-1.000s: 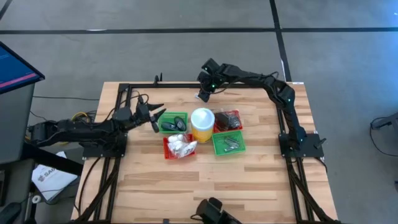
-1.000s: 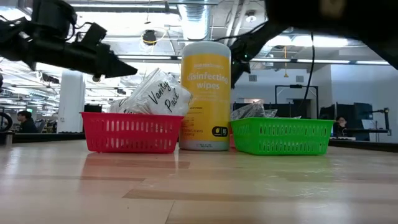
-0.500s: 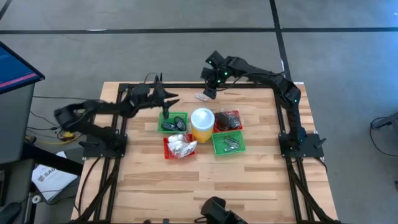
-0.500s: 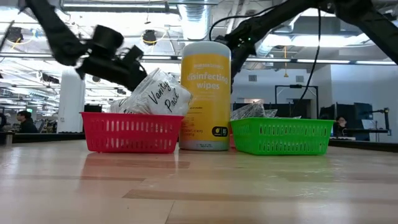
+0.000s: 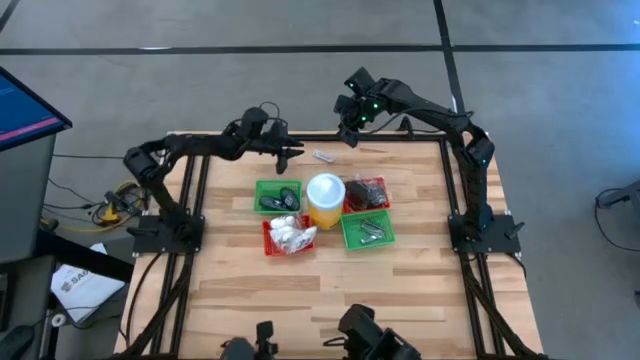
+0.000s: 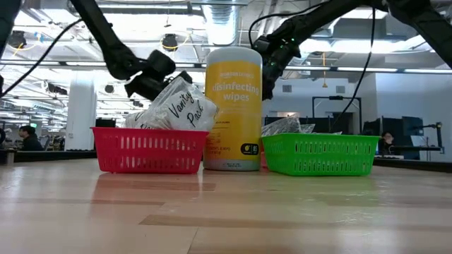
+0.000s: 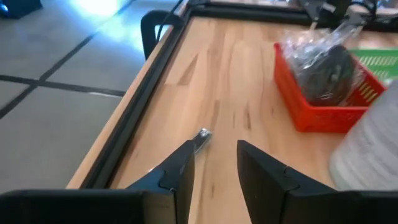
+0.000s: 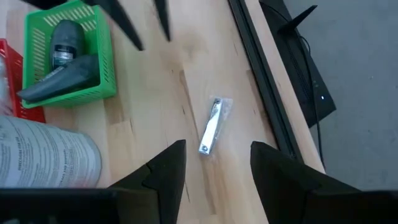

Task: Pick & Place Travel size toiletries
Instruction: Put the silver nail cutter into the right green bin

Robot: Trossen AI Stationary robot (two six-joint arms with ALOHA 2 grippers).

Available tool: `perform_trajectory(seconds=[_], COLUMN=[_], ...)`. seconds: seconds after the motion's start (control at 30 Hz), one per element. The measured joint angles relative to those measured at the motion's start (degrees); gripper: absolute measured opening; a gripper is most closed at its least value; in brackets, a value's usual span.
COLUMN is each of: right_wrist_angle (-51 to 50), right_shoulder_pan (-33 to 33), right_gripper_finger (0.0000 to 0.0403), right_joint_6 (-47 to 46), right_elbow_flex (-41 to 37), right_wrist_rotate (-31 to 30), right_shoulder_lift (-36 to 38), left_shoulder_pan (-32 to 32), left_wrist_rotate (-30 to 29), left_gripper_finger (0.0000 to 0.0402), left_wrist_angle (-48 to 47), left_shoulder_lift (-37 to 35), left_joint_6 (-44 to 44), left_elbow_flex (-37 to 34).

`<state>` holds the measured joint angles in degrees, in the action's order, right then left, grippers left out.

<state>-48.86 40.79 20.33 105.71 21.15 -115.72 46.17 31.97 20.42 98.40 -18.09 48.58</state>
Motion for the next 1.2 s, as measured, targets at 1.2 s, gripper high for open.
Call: perform_trajectory(seconds=[1.2], right_wrist_angle=[1.71], right_shoulder_pan=[-0.13], right_gripper_finger=[0.017], right_joint_6=[3.65], right_elbow_flex=[-0.02], right_wrist_rotate=[-0.07], right_shoulder_lift=[0.0], left_shoulder_pan=[-0.83], left_wrist_rotate=[-0.56], left_gripper_finger=[0.0112], left_wrist_angle=[-36.42], left_shoulder_lift=[24.23], left_joint_6=[-18.65], left_elbow_flex=[33.92])
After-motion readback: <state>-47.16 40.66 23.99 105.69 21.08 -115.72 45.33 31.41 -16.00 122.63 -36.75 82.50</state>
